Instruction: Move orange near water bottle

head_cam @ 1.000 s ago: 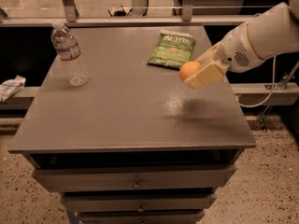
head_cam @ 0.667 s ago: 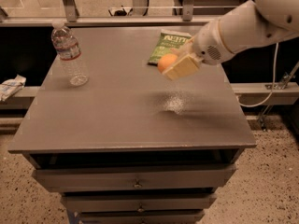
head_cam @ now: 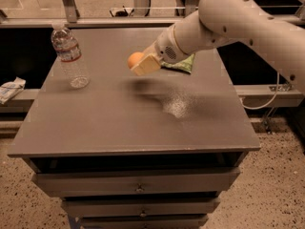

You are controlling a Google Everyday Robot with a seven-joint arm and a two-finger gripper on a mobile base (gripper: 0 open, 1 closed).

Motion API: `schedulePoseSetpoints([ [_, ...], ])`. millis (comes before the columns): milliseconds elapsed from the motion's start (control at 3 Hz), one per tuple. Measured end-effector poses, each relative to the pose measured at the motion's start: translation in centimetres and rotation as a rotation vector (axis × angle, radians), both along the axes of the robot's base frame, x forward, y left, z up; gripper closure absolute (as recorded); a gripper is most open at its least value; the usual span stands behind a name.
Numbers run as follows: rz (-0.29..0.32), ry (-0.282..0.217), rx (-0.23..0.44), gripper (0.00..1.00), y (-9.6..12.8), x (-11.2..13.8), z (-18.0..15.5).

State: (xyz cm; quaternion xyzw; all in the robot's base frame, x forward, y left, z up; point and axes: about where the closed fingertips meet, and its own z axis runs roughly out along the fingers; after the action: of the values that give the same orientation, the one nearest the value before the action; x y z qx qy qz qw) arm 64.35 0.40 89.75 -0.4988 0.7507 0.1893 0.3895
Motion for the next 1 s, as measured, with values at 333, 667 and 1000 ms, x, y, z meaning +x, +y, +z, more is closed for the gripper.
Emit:
schedulePoseSetpoints([
  [333,-0.013,0.012,0.030,1.00,1.8,1.3,-1.1],
  [667,-0.012,0.027,0.075,1.00,3.8,1.9,-1.5],
  [1000,0.008,0.048,0.124,1.00,6.1,1.6,-1.7],
])
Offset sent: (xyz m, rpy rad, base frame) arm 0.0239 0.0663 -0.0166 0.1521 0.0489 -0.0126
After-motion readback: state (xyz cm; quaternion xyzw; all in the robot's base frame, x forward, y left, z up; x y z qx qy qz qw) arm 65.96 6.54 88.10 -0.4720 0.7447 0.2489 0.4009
